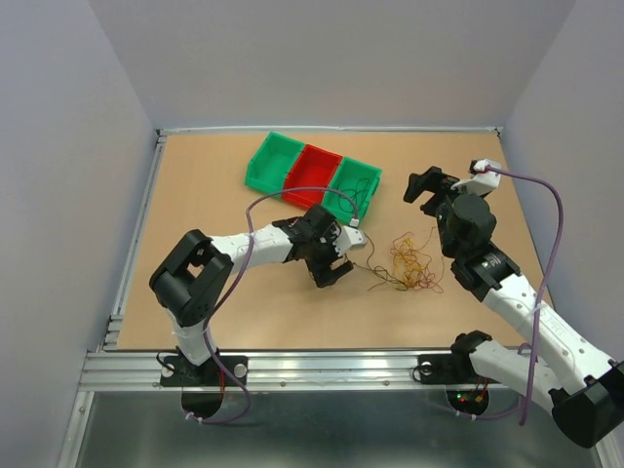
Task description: Untangle the cables
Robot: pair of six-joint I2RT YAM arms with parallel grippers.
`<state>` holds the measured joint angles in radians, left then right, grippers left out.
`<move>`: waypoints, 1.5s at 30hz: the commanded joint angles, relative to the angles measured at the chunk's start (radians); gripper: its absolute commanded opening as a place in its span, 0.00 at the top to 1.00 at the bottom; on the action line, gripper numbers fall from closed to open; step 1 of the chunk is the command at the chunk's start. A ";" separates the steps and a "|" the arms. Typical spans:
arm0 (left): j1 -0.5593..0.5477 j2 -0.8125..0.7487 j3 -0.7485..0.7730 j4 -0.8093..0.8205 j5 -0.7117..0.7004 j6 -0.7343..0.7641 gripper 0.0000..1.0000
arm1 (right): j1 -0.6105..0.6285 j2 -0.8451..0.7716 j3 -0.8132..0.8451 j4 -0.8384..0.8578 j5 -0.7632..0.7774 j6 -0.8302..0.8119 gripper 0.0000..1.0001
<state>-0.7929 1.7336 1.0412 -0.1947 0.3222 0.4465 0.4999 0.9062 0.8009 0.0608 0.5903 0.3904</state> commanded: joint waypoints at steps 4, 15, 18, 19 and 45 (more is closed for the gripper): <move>-0.042 0.093 0.069 0.015 -0.006 -0.014 0.01 | 0.006 -0.010 -0.023 0.042 -0.015 -0.002 0.00; -0.046 0.104 0.086 0.018 -0.068 -0.005 1.00 | 0.005 -0.053 -0.043 0.042 0.005 -0.015 0.00; -0.045 0.034 0.083 -0.001 -0.032 0.017 1.00 | 0.005 -0.062 -0.048 0.042 0.020 -0.018 0.00; -0.043 0.012 0.083 -0.006 -0.026 0.018 1.00 | 0.005 -0.064 -0.049 0.042 0.034 -0.018 0.00; 0.093 0.099 0.739 -0.232 -0.164 -0.135 1.00 | 0.006 -0.078 -0.058 0.043 0.062 -0.021 0.00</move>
<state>-0.7231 1.7481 1.6978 -0.3931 0.1905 0.3695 0.4999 0.8345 0.7525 0.0608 0.6304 0.3809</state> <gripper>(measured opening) 0.026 0.999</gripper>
